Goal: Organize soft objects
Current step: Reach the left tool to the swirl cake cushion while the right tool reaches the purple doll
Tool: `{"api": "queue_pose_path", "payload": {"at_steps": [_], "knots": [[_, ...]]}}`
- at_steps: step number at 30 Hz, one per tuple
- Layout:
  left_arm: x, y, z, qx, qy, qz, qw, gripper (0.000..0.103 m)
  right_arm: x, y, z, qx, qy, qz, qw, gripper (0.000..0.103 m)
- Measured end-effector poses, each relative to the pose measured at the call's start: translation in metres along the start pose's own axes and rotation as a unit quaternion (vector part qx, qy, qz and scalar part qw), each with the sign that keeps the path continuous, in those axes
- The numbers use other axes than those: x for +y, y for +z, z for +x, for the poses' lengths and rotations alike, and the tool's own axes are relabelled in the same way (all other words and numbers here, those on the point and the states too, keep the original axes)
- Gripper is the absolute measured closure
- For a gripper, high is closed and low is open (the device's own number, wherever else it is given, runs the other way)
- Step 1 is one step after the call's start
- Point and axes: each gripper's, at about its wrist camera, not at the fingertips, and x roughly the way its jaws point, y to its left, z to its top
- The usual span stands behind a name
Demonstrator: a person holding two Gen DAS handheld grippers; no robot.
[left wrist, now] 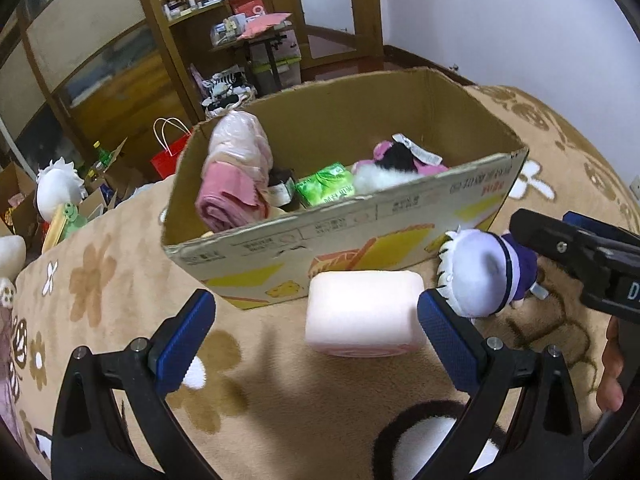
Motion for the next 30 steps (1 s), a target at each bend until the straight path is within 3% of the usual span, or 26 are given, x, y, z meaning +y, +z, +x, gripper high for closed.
{"api": "queue_pose_path", "payload": {"at_steps": [9,30], "knots": [[-0.014,-0.004,0.013,0.011,-0.024,0.016,0.9995,0.003,0.000,-0.008,0.024,0.030,0.003,0.008,1.000,0.000],[-0.032,-0.013,0.050,0.046,-0.016,0.044,0.9979,0.003,-0.013,-0.016,0.054,0.068,0.009,0.032,0.997,0.000]]}}
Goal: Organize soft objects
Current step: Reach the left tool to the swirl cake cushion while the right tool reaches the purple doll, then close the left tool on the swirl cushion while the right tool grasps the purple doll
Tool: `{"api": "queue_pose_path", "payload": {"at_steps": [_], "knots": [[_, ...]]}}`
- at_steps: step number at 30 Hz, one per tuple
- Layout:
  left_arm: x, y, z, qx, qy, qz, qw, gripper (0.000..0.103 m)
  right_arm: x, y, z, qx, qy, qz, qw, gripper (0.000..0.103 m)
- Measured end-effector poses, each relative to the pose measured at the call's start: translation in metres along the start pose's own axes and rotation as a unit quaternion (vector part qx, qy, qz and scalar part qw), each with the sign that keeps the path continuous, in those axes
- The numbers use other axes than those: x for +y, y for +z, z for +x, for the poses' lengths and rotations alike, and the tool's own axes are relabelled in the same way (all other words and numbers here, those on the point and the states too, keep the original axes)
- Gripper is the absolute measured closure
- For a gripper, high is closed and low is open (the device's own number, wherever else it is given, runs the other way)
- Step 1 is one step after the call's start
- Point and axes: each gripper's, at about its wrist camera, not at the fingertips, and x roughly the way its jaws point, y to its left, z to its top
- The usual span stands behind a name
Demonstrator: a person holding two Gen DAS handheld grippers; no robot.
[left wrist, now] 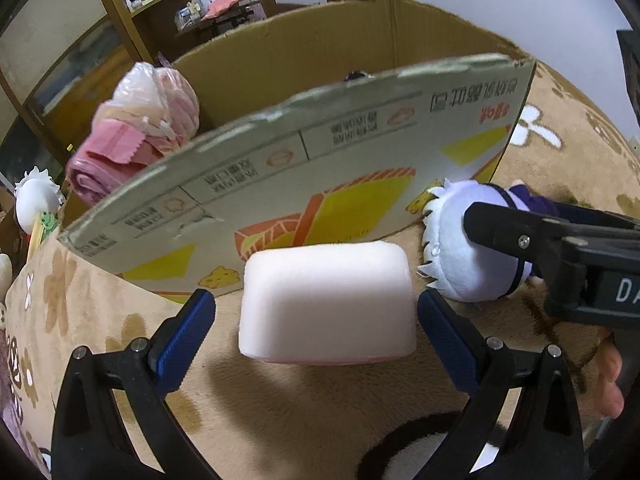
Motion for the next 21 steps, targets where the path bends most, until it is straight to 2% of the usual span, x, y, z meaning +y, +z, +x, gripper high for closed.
{"api": "queue_pose_path", "payload": {"at_steps": [8,12,13,14,21], "knots": [[0.000,-0.004,0.012,0.018,0.002,-0.001,0.9998,0.004,0.005,-0.001,0.008,0.010,-0.012,-0.005,1.000,0.000],[-0.001,-0.005,0.010,0.016,-0.002,-0.002,0.9999,0.018,0.007,-0.002,0.007,0.015,-0.010,-0.008,1.000,0.000],[-0.002,-0.008,0.009,0.015,-0.007,-0.003,0.9999,0.023,0.007,-0.002,0.006,0.014,-0.007,-0.005,1.000,0.004],[-0.003,-0.008,0.007,0.014,-0.008,-0.005,0.9999,0.024,0.006,-0.002,0.005,0.013,0.003,0.000,1.000,0.007],[0.001,-0.014,-0.010,0.002,-0.004,-0.010,0.9999,0.035,0.002,-0.006,-0.006,0.004,0.012,0.013,1.000,0.012]]}}
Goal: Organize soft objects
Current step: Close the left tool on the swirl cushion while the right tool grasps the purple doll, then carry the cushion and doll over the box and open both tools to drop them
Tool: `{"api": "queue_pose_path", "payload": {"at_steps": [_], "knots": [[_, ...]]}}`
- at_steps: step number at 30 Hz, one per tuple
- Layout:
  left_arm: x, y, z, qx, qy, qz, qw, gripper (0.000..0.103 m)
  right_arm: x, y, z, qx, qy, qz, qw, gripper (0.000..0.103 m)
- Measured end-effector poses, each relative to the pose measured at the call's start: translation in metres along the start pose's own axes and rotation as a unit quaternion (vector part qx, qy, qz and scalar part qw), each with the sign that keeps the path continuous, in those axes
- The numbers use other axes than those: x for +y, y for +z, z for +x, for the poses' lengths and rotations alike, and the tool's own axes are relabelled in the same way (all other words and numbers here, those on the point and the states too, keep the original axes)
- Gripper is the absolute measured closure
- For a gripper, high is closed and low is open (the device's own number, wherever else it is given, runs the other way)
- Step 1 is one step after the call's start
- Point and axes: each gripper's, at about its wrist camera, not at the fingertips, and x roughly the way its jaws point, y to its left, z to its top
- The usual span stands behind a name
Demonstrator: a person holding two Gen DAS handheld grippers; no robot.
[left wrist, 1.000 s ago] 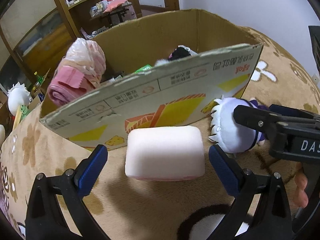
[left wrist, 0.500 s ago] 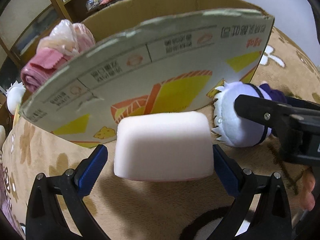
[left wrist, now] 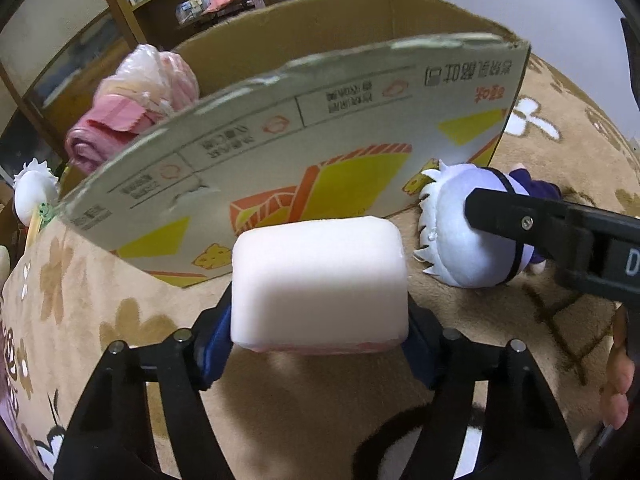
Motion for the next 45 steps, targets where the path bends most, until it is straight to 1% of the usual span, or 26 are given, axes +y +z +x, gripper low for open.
{"api": "queue_pose_path", "payload": {"at_steps": [4,9,13,16,19,23,25,30,35,38,42,45], "knots": [[0.006,-0.006,-0.015,-0.004,-0.006,-0.014,0.9999,0.041,0.002,-0.001,-0.008,-0.007,-0.005,-0.004,1.000,0.013],[0.017,-0.008,-0.027,-0.005,-0.020,-0.034,0.9992,0.047,0.007,-0.004,-0.030,-0.031,-0.004,-0.009,0.999,0.013],[0.023,-0.011,-0.047,-0.026,-0.008,-0.035,0.9990,0.047,0.012,-0.003,-0.051,-0.051,0.000,-0.021,0.998,0.013],[0.028,-0.010,-0.069,-0.053,0.001,-0.042,0.9978,0.047,0.017,-0.002,-0.069,-0.070,0.002,-0.032,0.997,0.013],[0.035,-0.009,-0.089,-0.089,0.011,-0.048,0.9949,0.047,0.023,0.001,-0.087,-0.090,0.007,-0.042,0.995,0.013],[0.033,-0.002,-0.121,-0.135,0.023,-0.055,0.9890,0.047,0.034,0.005,-0.110,-0.118,0.014,-0.061,0.991,0.013],[0.029,0.003,-0.130,-0.151,0.027,-0.056,0.9865,0.047,0.041,0.006,-0.122,-0.134,0.018,-0.070,0.988,0.013],[0.036,0.010,-0.159,-0.195,0.047,-0.057,0.9781,0.046,0.054,0.010,-0.146,-0.167,0.024,-0.089,0.982,0.013],[0.048,0.021,-0.172,-0.219,0.054,-0.065,0.9720,0.046,0.063,0.019,-0.162,-0.195,0.025,-0.103,0.975,0.013],[0.052,0.031,-0.173,-0.228,0.058,-0.064,0.9699,0.046,0.068,0.025,-0.166,-0.206,0.027,-0.109,0.972,0.013],[0.057,0.044,-0.172,-0.239,0.061,-0.063,0.9671,0.046,0.074,0.033,-0.164,-0.214,0.026,-0.119,0.969,0.012],[0.061,0.054,-0.163,-0.242,0.060,-0.061,0.9665,0.046,0.078,0.038,-0.159,-0.214,0.030,-0.122,0.969,0.012]]}}
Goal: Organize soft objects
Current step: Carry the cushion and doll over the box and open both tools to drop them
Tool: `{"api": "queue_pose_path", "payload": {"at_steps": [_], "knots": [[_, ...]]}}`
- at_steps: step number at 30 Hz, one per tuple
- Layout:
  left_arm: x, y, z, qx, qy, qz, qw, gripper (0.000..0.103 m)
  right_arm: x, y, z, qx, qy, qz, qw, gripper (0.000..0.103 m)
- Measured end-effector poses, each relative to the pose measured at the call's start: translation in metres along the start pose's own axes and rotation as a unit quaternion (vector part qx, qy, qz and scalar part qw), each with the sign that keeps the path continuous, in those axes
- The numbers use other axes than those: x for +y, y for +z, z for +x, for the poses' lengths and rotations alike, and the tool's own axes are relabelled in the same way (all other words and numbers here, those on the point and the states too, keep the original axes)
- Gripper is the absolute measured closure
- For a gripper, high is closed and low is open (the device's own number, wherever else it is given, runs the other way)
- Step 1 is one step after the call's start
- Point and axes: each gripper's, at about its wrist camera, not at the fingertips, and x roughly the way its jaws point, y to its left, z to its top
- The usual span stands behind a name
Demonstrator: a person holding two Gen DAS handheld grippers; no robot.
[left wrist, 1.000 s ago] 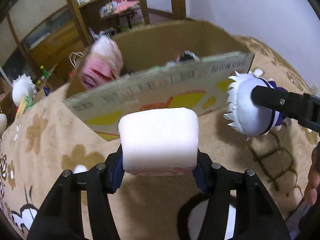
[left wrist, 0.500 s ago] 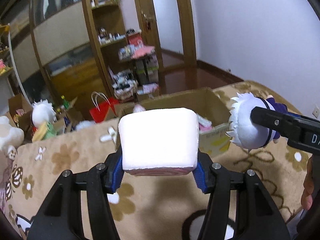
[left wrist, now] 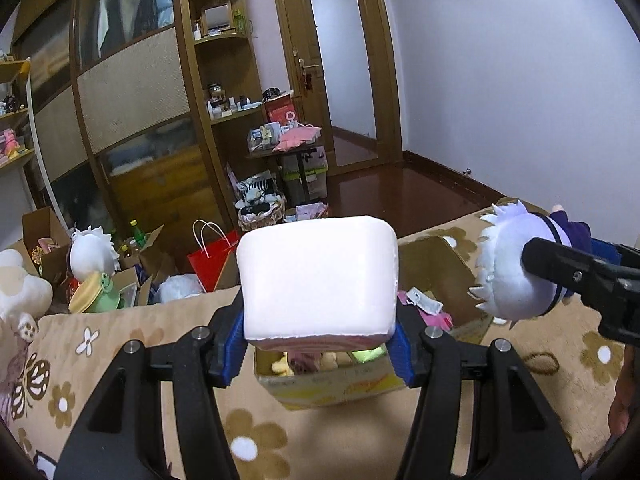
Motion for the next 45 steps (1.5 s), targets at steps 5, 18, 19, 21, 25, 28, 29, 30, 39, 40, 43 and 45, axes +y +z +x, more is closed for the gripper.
{"api": "queue_pose_path", "payload": {"at_steps": [5,18,19,21,25,28,29,30,39,40,43,45], "knots": [[0.001,0.002,0.020,0.005,0.000,0.003,1.0000,0.045,0.004,0.003,0.015,-0.002,0.005,-0.002,1.000,0.012],[-0.011,-0.008,0.056,0.020,-0.004,0.029,0.9994,0.036,-0.012,0.002,0.066,0.027,0.018,0.028,0.999,0.012],[-0.013,-0.010,0.056,0.014,0.000,0.033,0.9993,0.035,-0.016,0.002,0.069,0.030,0.028,0.042,0.998,0.012],[-0.015,-0.013,0.058,0.003,0.011,0.038,0.9992,0.033,-0.020,0.000,0.073,0.031,0.039,0.059,0.997,0.011],[-0.013,-0.016,0.063,0.011,0.008,0.030,0.9995,0.030,-0.021,-0.002,0.077,0.034,0.039,0.059,0.997,0.010],[-0.008,-0.016,0.065,0.014,0.009,0.018,0.9997,0.019,-0.022,-0.005,0.080,0.040,0.039,0.068,0.996,0.009],[-0.007,-0.015,0.063,0.007,0.012,0.015,0.9998,0.013,-0.022,-0.005,0.082,0.041,0.040,0.070,0.996,0.009],[-0.005,-0.014,0.061,-0.001,0.014,0.013,0.9998,0.009,-0.022,-0.006,0.082,0.041,0.039,0.072,0.996,0.009],[0.007,-0.010,0.054,0.001,0.021,-0.001,0.9998,0.006,-0.027,-0.004,0.073,0.034,0.035,0.088,0.995,0.001],[0.008,-0.009,0.052,0.001,0.021,-0.002,0.9998,0.006,-0.027,-0.003,0.069,0.031,0.034,0.091,0.995,0.000],[0.013,-0.007,0.043,0.007,0.023,-0.014,0.9996,0.004,-0.028,0.001,0.059,0.029,0.031,0.090,0.995,0.000],[0.019,-0.005,0.033,0.007,0.026,-0.028,0.9992,0.002,-0.026,0.003,0.050,0.028,0.025,0.083,0.996,0.000]]}}
